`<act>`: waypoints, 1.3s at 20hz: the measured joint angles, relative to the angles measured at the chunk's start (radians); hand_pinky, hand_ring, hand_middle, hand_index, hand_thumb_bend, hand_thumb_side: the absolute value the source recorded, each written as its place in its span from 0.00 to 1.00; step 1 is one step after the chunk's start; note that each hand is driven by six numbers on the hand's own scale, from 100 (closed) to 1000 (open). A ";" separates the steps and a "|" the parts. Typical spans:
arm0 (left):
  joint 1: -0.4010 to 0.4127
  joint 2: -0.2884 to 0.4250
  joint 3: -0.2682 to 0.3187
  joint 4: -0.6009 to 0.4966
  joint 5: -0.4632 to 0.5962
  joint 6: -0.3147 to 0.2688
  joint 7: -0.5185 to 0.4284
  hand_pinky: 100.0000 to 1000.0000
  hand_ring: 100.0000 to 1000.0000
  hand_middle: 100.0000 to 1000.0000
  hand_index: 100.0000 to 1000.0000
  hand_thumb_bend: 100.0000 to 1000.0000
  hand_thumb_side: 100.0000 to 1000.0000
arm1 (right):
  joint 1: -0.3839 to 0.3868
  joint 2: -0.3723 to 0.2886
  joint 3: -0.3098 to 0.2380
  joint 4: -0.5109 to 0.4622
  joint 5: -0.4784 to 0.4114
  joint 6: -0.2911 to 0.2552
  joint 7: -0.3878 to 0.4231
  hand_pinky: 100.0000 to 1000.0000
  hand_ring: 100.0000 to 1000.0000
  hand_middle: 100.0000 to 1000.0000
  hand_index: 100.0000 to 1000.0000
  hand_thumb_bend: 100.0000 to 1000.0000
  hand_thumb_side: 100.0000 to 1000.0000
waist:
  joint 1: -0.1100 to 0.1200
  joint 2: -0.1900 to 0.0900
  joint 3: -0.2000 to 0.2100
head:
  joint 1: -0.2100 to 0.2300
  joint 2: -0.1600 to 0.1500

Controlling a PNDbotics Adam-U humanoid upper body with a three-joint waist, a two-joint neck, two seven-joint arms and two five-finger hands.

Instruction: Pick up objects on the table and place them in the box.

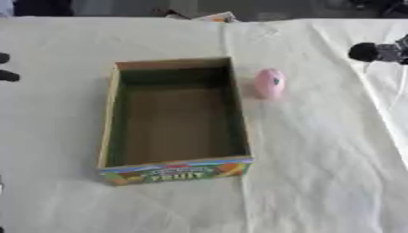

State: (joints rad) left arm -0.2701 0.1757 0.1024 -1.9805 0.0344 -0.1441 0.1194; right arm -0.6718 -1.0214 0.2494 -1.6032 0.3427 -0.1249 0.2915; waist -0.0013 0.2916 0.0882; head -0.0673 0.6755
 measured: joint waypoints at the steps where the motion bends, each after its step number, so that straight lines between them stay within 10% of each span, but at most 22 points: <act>1: 0.002 0.000 0.000 0.000 0.000 0.000 0.000 0.47 0.60 0.53 0.56 0.00 0.93 | -0.017 0.012 0.006 0.020 0.000 -0.003 0.021 0.68 0.83 0.77 0.91 0.74 0.76 | 0.000 0.000 0.001 | -0.002 0.000; 11: 0.006 0.000 -0.006 0.000 0.007 0.005 -0.007 0.47 0.60 0.53 0.56 0.00 0.93 | -0.162 0.138 0.061 0.164 -0.027 0.027 0.320 0.70 0.87 0.72 1.00 0.68 0.31 | 0.005 0.000 0.017 | -0.020 0.000; 15: 0.007 0.000 -0.007 0.000 0.008 0.005 -0.012 0.47 0.60 0.53 0.56 0.00 0.93 | -0.202 0.190 0.072 0.216 -0.020 0.066 0.411 0.69 0.86 0.71 1.00 0.49 0.26 | 0.005 0.000 0.024 | -0.026 0.000; 26: 0.007 -0.002 -0.012 0.000 0.010 0.008 -0.018 0.47 0.60 0.53 0.56 0.00 0.93 | -0.258 0.293 0.072 0.330 0.063 0.117 0.477 0.69 0.85 0.74 1.00 0.51 0.26 | 0.009 0.003 0.041 | -0.041 -0.004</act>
State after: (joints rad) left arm -0.2628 0.1735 0.0903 -1.9805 0.0446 -0.1362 0.1015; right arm -0.9299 -0.7287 0.3216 -1.2731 0.4054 -0.0081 0.7686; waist 0.0073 0.2948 0.1287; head -0.1085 0.6712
